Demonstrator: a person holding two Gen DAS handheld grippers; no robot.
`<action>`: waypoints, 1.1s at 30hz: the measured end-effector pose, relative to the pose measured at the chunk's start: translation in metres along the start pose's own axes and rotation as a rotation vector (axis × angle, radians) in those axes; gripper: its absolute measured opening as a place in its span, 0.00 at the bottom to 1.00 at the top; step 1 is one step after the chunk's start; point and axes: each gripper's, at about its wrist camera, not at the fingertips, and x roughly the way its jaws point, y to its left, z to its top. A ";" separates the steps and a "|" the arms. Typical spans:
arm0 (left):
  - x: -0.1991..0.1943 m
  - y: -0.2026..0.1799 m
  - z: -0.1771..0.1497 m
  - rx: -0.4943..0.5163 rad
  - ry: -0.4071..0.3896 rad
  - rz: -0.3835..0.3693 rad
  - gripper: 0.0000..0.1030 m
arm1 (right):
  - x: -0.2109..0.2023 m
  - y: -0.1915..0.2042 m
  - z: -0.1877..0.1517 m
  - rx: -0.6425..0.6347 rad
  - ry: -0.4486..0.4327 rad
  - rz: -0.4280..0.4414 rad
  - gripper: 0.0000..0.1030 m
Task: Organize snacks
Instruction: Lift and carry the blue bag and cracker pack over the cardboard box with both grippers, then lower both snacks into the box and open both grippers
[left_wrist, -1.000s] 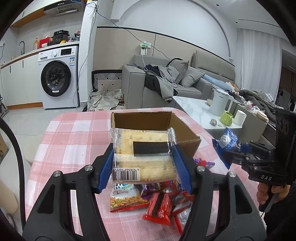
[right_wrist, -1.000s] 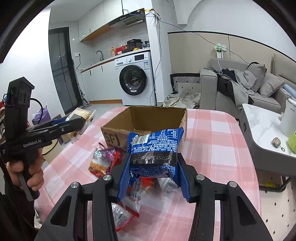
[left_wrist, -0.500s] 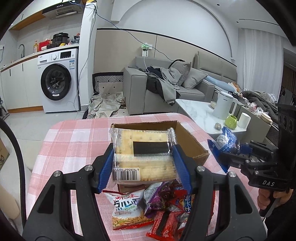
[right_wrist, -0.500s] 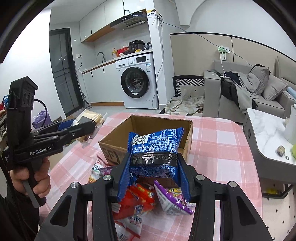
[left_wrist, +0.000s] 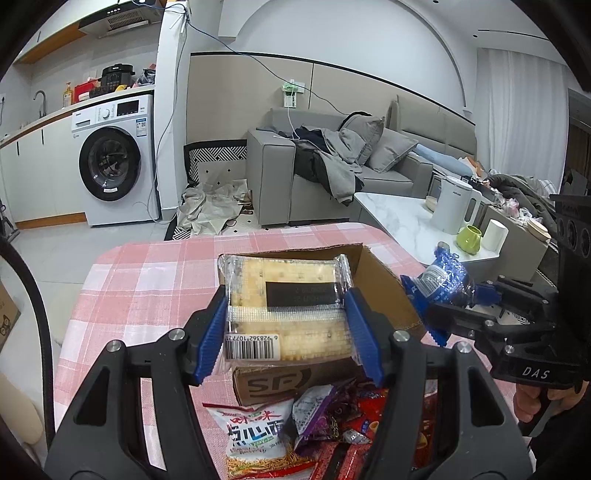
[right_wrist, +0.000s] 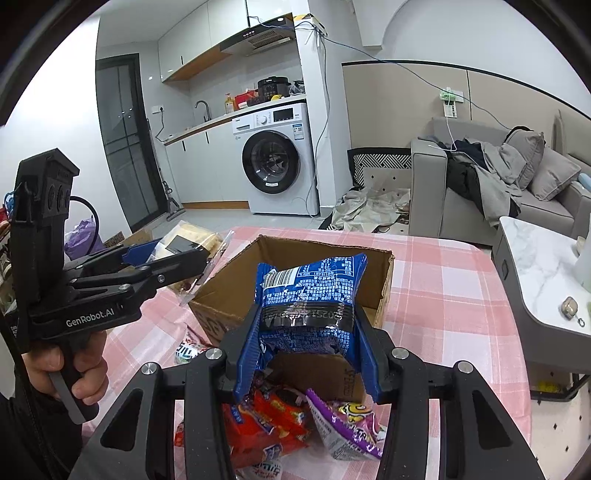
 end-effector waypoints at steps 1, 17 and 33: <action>0.004 0.001 0.001 0.001 0.006 0.000 0.57 | 0.001 0.000 0.000 0.004 0.003 0.001 0.46; 0.077 0.003 -0.003 0.026 0.106 0.037 0.58 | 0.048 -0.007 0.006 0.037 0.067 -0.027 0.46; 0.098 0.003 -0.010 0.027 0.143 0.038 0.72 | 0.041 -0.013 0.011 0.016 -0.006 -0.060 0.75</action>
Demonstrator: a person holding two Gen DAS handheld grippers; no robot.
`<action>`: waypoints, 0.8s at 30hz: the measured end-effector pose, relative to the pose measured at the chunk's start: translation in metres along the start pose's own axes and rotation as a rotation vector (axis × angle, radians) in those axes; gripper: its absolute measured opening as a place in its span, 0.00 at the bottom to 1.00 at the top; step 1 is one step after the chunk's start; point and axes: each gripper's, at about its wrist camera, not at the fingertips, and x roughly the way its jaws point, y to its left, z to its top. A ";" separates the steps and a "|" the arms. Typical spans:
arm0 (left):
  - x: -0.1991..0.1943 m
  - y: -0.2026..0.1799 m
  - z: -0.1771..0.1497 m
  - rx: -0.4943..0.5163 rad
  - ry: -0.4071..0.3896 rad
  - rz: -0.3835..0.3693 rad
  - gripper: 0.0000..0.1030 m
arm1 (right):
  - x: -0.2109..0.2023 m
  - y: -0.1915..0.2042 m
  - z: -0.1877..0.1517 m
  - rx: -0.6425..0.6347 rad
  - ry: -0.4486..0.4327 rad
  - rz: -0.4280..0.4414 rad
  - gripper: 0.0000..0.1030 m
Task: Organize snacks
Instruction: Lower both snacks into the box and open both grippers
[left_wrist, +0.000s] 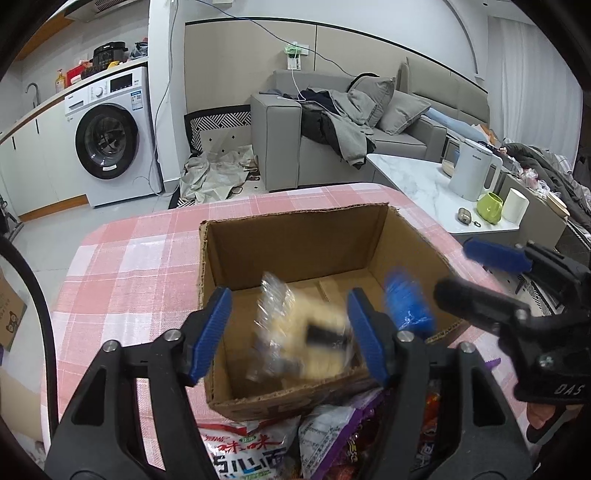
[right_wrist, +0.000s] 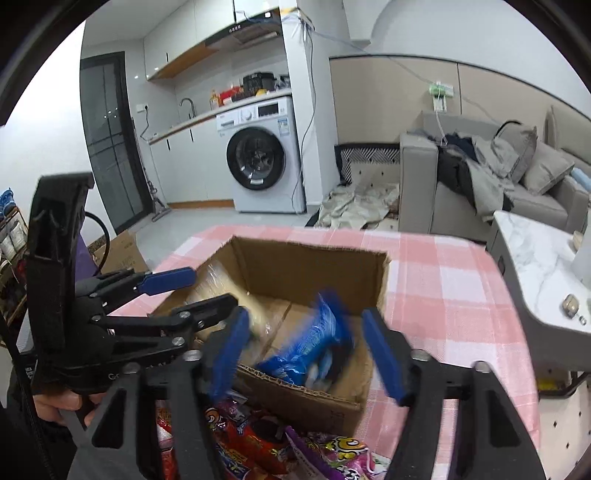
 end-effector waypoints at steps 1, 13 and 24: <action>-0.005 0.001 -0.002 -0.006 -0.002 -0.002 0.78 | -0.004 -0.001 0.000 0.001 -0.010 -0.008 0.83; -0.079 0.021 -0.044 -0.044 -0.062 0.025 0.99 | -0.066 -0.025 -0.026 0.104 -0.040 -0.039 1.00; -0.118 0.038 -0.102 -0.067 -0.044 0.035 0.99 | -0.088 -0.019 -0.070 0.099 -0.006 -0.075 1.00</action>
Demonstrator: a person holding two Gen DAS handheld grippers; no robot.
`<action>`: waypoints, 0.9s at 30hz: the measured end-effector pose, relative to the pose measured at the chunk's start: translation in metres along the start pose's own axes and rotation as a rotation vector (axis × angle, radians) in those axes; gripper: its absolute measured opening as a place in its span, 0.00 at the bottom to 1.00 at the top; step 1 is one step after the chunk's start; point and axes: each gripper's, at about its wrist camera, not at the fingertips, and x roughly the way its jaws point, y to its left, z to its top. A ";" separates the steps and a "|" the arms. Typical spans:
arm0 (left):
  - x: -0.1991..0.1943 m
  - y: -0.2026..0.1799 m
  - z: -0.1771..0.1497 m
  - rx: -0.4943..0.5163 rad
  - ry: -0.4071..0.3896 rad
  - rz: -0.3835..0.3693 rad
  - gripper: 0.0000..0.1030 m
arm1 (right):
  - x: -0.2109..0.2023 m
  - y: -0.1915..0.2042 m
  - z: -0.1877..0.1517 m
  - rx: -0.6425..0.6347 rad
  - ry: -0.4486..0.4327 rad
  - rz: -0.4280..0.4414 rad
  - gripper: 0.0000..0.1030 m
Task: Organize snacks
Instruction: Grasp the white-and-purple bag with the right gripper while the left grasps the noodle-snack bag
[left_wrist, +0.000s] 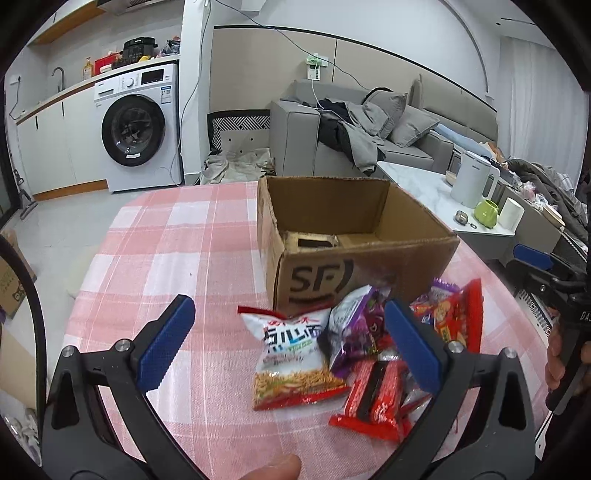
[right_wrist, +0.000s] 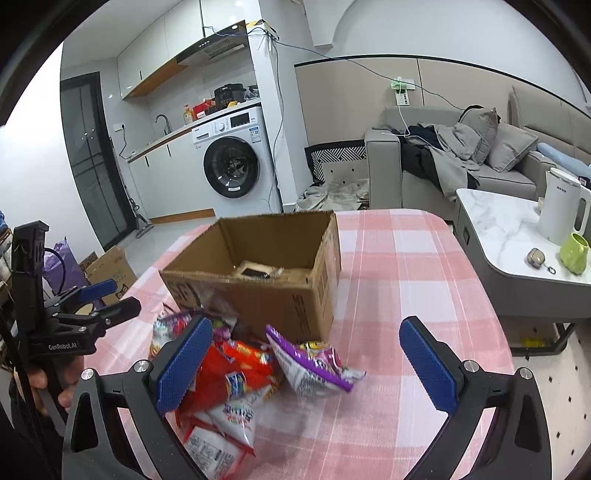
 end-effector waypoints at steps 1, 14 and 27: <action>-0.001 0.000 -0.003 0.002 0.007 0.000 0.99 | 0.000 0.000 -0.002 -0.003 0.008 -0.008 1.00; 0.027 0.009 -0.018 -0.017 0.101 0.004 0.99 | 0.015 -0.016 -0.013 0.050 0.057 -0.020 1.00; 0.063 0.017 -0.025 -0.038 0.169 -0.005 0.99 | 0.065 -0.029 -0.034 0.103 0.169 -0.023 1.00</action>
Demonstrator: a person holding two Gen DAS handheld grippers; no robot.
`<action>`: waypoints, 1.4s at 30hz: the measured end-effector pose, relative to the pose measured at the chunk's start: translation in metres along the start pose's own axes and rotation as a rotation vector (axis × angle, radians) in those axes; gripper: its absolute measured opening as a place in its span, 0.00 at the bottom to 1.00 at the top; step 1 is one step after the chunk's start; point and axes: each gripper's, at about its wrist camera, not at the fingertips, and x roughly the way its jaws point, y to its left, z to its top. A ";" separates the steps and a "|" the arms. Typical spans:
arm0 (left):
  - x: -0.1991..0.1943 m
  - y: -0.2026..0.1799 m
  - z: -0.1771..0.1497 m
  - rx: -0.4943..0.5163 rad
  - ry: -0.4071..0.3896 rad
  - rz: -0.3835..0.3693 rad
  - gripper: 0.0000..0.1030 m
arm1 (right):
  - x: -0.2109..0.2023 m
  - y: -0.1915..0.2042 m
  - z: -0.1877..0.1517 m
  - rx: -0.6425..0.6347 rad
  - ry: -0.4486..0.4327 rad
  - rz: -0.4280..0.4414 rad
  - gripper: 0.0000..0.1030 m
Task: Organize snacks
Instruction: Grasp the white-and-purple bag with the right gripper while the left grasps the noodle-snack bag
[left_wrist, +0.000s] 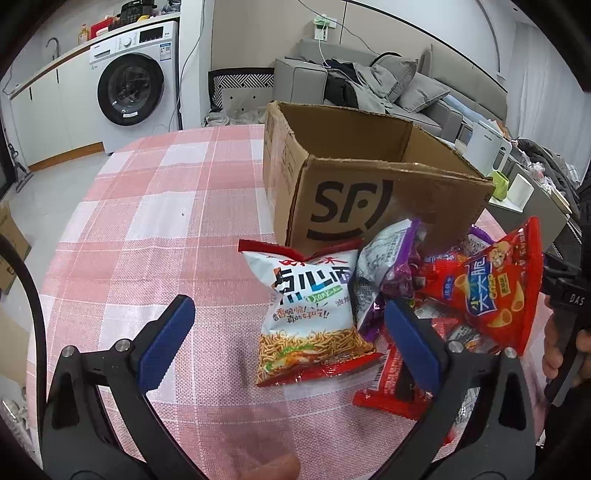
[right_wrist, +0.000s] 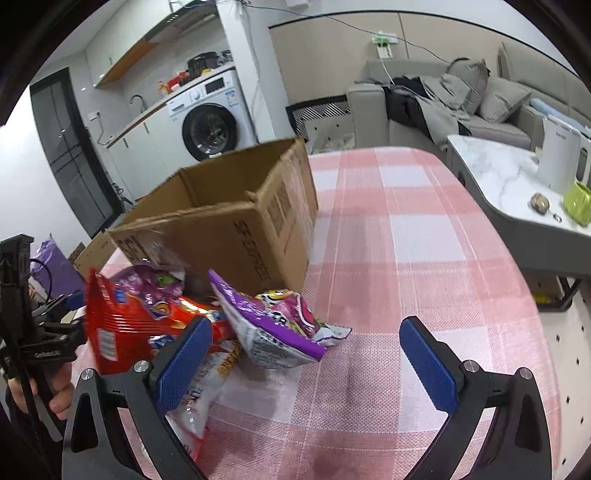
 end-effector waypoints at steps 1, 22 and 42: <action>0.002 0.001 0.000 -0.005 0.003 -0.001 0.99 | 0.003 -0.001 -0.001 0.006 0.006 -0.002 1.00; 0.040 0.016 -0.006 -0.057 0.055 -0.035 0.99 | 0.042 0.002 -0.002 0.026 0.041 0.045 0.73; 0.041 0.031 -0.010 -0.119 0.040 -0.036 0.87 | 0.009 0.011 -0.006 -0.023 -0.057 0.063 0.47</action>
